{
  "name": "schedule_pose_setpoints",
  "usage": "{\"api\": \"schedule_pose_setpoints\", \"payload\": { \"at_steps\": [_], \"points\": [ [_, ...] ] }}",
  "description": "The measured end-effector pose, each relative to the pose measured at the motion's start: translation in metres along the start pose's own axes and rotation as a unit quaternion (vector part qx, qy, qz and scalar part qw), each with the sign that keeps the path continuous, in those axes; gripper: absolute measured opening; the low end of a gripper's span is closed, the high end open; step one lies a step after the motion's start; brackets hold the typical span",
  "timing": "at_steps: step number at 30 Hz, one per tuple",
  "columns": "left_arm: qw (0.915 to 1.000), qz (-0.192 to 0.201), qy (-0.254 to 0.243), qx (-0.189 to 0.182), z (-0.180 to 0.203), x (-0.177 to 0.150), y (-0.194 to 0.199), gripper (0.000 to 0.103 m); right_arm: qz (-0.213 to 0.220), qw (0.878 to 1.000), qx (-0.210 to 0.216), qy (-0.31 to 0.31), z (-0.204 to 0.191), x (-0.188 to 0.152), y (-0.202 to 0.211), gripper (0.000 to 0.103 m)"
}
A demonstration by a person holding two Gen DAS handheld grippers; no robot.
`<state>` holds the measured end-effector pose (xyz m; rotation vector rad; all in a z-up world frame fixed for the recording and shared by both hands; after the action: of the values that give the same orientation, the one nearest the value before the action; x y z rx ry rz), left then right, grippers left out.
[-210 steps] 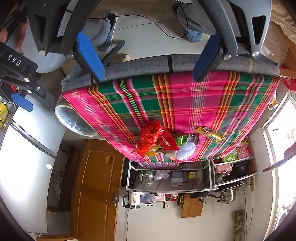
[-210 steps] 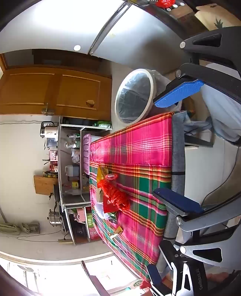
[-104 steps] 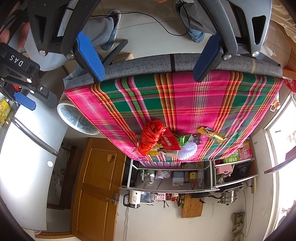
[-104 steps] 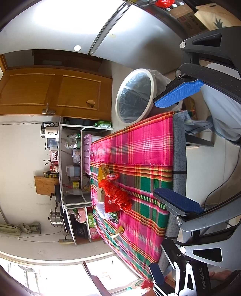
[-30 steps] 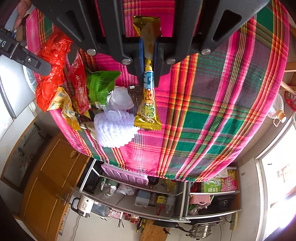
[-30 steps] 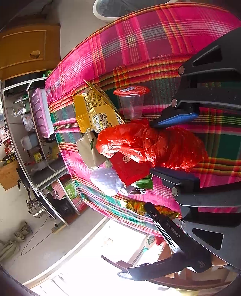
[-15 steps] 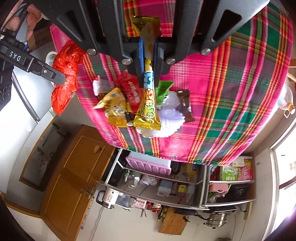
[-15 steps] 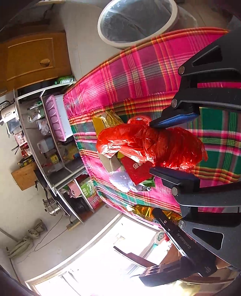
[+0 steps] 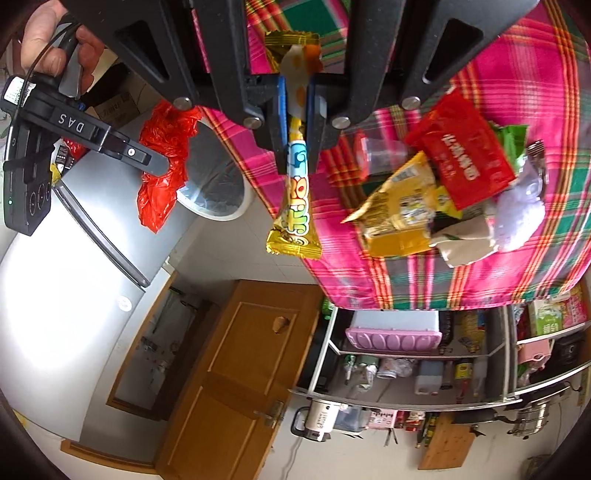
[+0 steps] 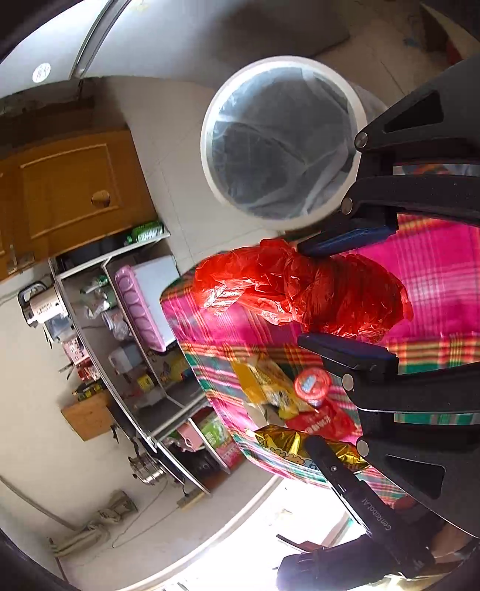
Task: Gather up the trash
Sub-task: 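Lift and carry both held items over the white trash bin with both tools, then open both tools to drop the wrapper and red bag into the bin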
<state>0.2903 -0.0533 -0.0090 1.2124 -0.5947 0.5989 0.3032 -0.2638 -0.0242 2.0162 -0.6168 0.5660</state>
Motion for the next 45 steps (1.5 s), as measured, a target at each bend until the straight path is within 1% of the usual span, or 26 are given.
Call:
{"api": "schedule_pose_setpoints", "payload": {
  "at_steps": [6, 12, 16, 20, 22, 23, 24, 25, 26, 27, 28, 29, 33, 37, 40, 45],
  "points": [
    [0.9983, -0.032, -0.027, -0.04, 0.056, 0.002, -0.048, 0.008, 0.006, 0.999, -0.038, -0.03, 0.06, 0.012, 0.004, 0.043],
    [0.9939, -0.064, -0.056, -0.072, 0.104, -0.002, -0.092, 0.008, 0.001, 0.996, -0.067, -0.06, 0.109, 0.011, 0.001, 0.043],
    [0.9908, -0.083, -0.071, -0.08, 0.127, -0.007, -0.118, 0.008, -0.005, 0.994, -0.081, -0.075, 0.137, 0.01, -0.004, 0.043],
    [0.9895, -0.095, -0.071, -0.083, 0.139, -0.012, -0.138, 0.01, -0.01, 0.993, -0.086, -0.083, 0.156, 0.011, -0.008, 0.044],
    [0.9889, -0.102, -0.07, -0.083, 0.143, -0.013, -0.147, 0.015, -0.011, 0.993, -0.087, -0.085, 0.162, 0.011, -0.01, 0.046],
    [0.989, -0.104, -0.068, -0.081, 0.144, -0.013, -0.153, 0.022, -0.011, 0.992, -0.09, -0.085, 0.165, 0.011, -0.011, 0.047],
    [0.9888, -0.106, -0.066, -0.081, 0.146, -0.014, -0.157, 0.026, -0.009, 0.992, -0.094, -0.084, 0.166, 0.01, -0.011, 0.047],
    [0.9884, -0.109, -0.065, -0.083, 0.147, -0.015, -0.161, 0.026, -0.007, 0.992, -0.095, -0.083, 0.169, 0.01, -0.012, 0.048],
    [0.9881, -0.112, -0.064, -0.083, 0.148, -0.016, -0.163, 0.029, -0.005, 0.992, -0.094, -0.082, 0.17, 0.01, -0.012, 0.049],
    [0.988, -0.113, -0.063, -0.084, 0.149, -0.017, -0.164, 0.035, -0.003, 0.992, -0.093, -0.08, 0.17, 0.009, -0.011, 0.052],
    [0.9882, -0.112, -0.06, -0.086, 0.148, -0.019, -0.164, 0.039, 0.0, 0.993, -0.094, -0.077, 0.17, 0.009, -0.011, 0.056],
    [0.9886, -0.109, -0.056, -0.088, 0.147, -0.018, -0.163, 0.041, 0.004, 0.993, -0.099, -0.072, 0.169, 0.008, -0.009, 0.057],
    [0.9908, -0.091, -0.044, -0.091, 0.14, -0.016, -0.156, 0.042, 0.019, 0.994, -0.094, -0.057, 0.159, 0.01, -0.004, 0.062],
    [0.9934, -0.064, -0.044, -0.085, 0.126, -0.011, -0.138, 0.042, 0.033, 0.995, -0.083, -0.034, 0.136, 0.011, 0.004, 0.065],
    [0.9957, -0.043, -0.041, -0.072, 0.111, -0.008, -0.118, 0.041, 0.039, 0.996, -0.074, -0.019, 0.114, 0.009, 0.009, 0.065],
    [0.9991, -0.014, -0.019, -0.036, 0.069, -0.006, -0.079, 0.041, 0.05, 0.997, -0.05, 0.003, 0.073, 0.003, 0.018, 0.065]
  ]
}}
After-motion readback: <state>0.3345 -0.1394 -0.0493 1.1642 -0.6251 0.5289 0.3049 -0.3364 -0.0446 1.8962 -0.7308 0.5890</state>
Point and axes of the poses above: each gripper's, at about its wrist camera, not at the fingertips, and y roughly against the way its jaws point, z to its right, x to its top, the point moved 7 cm from there along -y, roughly the way its jaws point, and after that the axes turned 7 degrees about x, right-handed, at the moved point
